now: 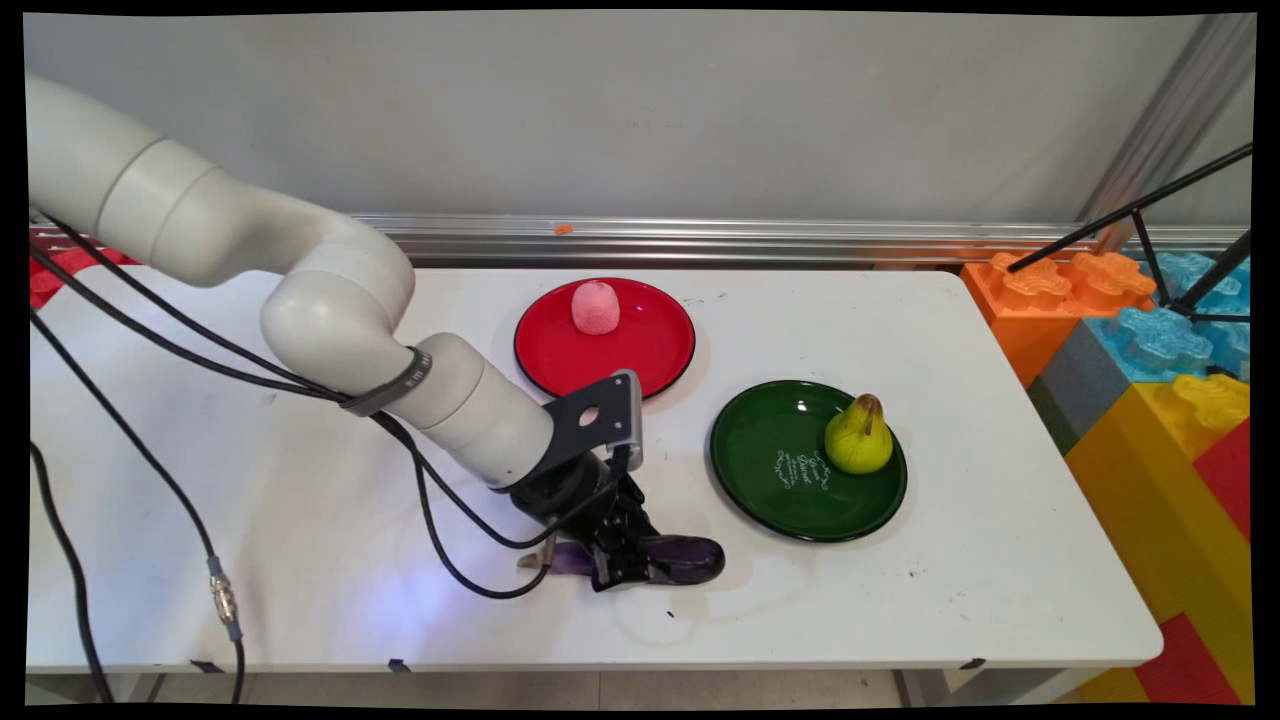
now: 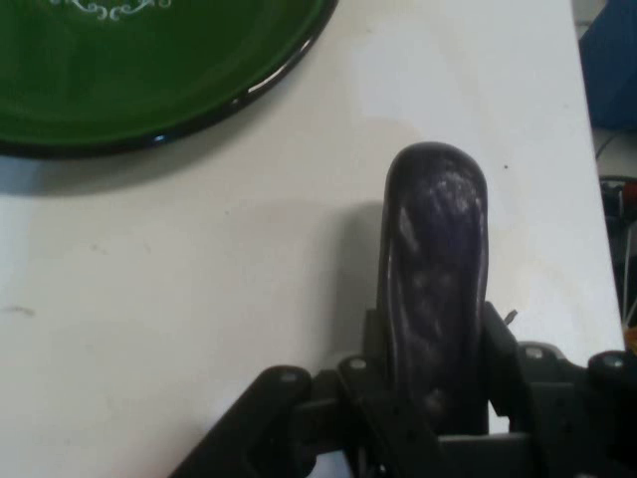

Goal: Place the picked object on the table

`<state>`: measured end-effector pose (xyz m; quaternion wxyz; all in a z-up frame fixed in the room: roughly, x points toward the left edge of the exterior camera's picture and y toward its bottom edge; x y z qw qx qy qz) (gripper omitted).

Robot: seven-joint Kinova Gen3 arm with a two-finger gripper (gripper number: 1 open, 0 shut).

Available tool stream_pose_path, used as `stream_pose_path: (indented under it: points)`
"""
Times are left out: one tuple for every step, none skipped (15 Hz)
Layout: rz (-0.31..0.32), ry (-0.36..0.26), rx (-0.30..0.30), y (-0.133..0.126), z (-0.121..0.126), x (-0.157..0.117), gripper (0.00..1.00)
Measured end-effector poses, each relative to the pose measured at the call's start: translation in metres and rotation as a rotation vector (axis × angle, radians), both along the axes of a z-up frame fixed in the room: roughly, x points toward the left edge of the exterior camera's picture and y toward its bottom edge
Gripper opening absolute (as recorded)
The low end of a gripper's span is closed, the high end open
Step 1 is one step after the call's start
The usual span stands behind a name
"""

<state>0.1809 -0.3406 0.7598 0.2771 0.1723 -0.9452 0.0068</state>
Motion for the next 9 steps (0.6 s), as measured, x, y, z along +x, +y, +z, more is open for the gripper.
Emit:
stream_pose_path:
  points:
    - [-0.005, 0.002, -0.004, -0.0009, -0.0018, -0.0009, 0.00]
    - [-0.009, 0.003, -0.006, -0.0017, -0.0033, -0.0014, 0.00]
    - [-0.014, 0.005, -0.008, -0.0023, -0.0045, -0.0021, 0.00]
    - [-0.022, 0.007, -0.012, -0.0027, -0.0051, -0.0030, 1.00]
    - [-0.027, 0.008, -0.014, -0.0030, -0.0054, -0.0036, 1.00]
    - [-0.031, 0.009, -0.016, -0.0035, -0.0058, -0.0043, 1.00]
    - [-0.035, 0.009, -0.018, -0.0042, -0.0061, -0.0051, 1.00]
    - [-0.037, 0.011, -0.020, -0.0049, -0.0061, -0.0060, 1.00]
    - [-0.040, 0.013, -0.022, -0.0057, -0.0055, -0.0071, 1.00]
